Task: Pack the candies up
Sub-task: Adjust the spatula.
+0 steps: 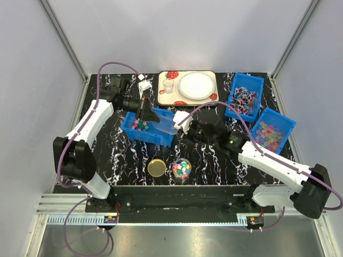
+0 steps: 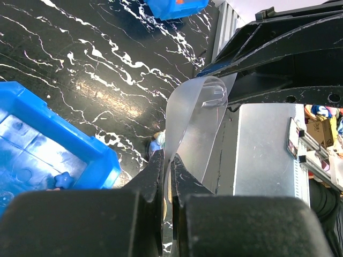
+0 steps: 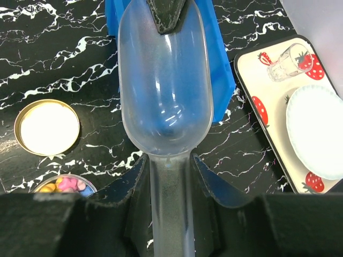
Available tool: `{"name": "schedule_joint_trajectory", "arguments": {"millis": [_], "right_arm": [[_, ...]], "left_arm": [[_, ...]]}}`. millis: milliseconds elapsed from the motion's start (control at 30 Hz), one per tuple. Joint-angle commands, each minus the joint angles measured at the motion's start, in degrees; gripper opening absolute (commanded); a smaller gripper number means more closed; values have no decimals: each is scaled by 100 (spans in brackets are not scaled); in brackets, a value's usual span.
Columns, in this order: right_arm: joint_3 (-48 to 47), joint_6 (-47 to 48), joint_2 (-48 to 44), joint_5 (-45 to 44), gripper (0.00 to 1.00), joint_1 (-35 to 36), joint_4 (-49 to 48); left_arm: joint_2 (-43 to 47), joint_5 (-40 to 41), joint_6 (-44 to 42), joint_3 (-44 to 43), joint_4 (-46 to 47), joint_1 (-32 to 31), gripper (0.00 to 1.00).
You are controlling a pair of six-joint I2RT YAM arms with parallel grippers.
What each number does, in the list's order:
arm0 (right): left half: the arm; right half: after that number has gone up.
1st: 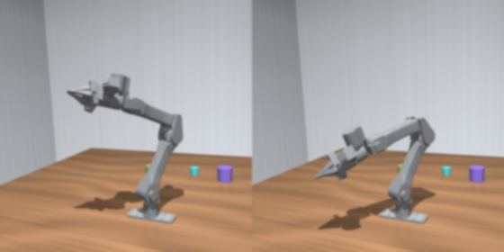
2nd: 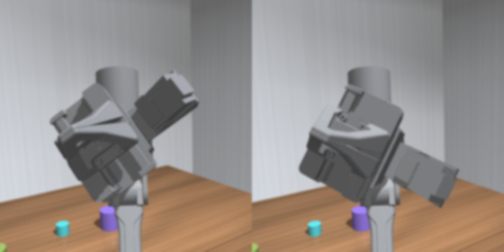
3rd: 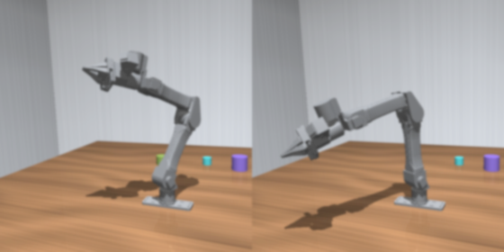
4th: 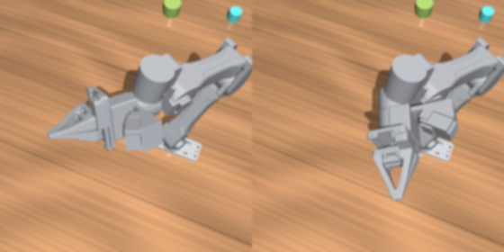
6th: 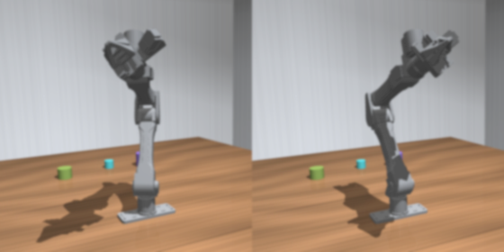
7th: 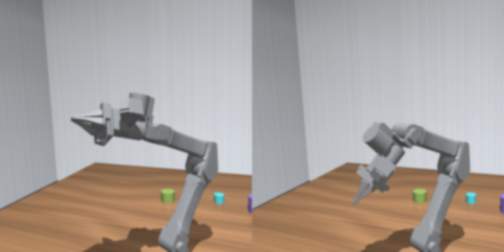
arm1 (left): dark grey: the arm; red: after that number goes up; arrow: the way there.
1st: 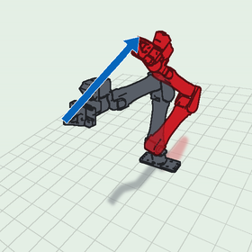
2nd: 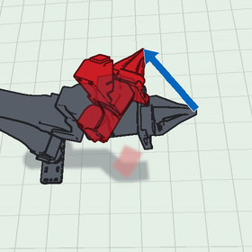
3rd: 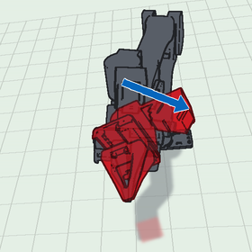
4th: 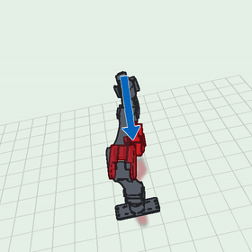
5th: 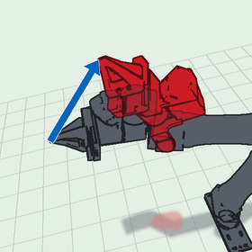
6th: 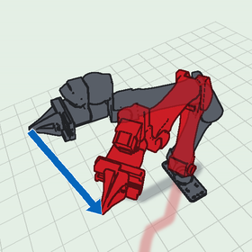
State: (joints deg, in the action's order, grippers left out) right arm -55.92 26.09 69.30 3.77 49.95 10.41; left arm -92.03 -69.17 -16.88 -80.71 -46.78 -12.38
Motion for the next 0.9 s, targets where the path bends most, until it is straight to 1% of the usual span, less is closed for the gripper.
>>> {"name": "schedule_joint_trajectory", "arguments": {"millis": [0,33,67,167,367,433,700,867], "right_arm": [[46,-227,-100,-209,0,-65,-716],[55,-209,-109,-254,0,-65,-768],[72,-183,-118,-289,0,-65,-795],[143,-165,-224,-307,0,-65,-830],[152,-148,-329,-184,0,-82,-734],[108,-69,-303,149,0,-82,-489],[-129,10,-215,871,0,-82,39],[-261,-7,-171,573,0,-82,13]], "left_arm": [[300,-405,-17,37,178,69,4],[300,-405,-8,37,187,69,8],[282,-396,1,20,205,78,20],[256,-352,18,20,205,104,31],[212,-264,62,46,249,113,33],[185,-255,62,29,249,104,35],[150,-264,89,38,249,96,36],[150,-299,63,55,258,87,35]]}}
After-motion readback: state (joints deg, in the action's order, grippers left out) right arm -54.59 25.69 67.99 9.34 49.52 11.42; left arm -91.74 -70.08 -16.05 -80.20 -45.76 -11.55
